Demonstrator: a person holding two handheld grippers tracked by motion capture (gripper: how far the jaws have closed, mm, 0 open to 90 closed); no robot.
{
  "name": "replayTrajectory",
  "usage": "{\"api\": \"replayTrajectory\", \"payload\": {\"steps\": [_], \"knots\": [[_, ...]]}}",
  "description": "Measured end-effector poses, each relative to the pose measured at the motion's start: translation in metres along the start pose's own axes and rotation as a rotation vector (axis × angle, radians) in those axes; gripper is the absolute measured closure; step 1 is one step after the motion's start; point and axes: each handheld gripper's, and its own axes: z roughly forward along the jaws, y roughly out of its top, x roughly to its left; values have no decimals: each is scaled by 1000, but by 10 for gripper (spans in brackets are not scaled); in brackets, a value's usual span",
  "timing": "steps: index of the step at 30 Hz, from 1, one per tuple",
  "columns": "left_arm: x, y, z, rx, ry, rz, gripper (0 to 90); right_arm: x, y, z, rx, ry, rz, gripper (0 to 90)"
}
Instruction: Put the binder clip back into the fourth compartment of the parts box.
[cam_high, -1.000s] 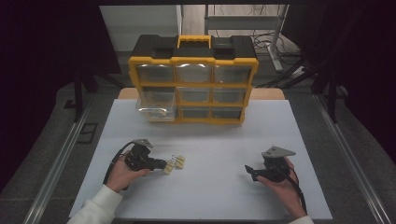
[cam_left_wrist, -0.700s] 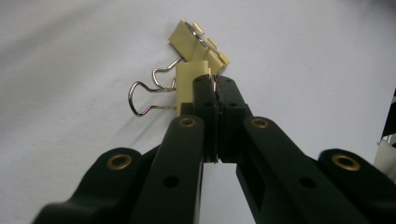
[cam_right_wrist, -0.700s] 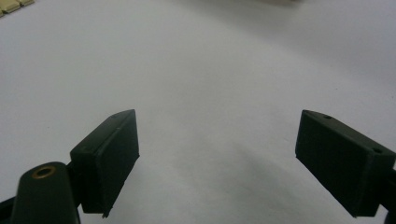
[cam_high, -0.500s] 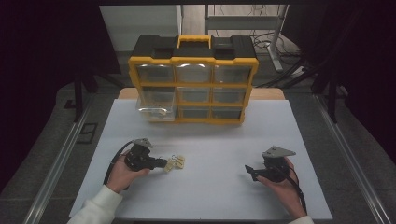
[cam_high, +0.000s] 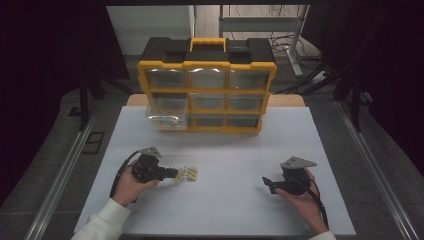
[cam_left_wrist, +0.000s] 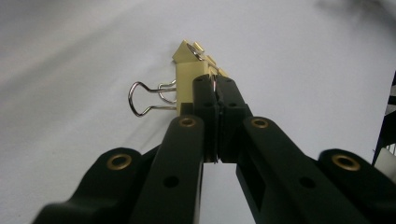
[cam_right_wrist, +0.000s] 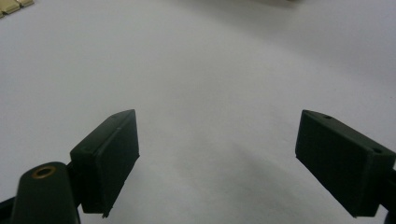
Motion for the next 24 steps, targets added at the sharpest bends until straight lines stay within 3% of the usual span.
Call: {"api": "replayTrajectory", "payload": {"steps": [24], "knots": [[-4, 2, -16, -53, 7, 23, 885, 0, 0, -1, -3, -3, 1, 141]]}}
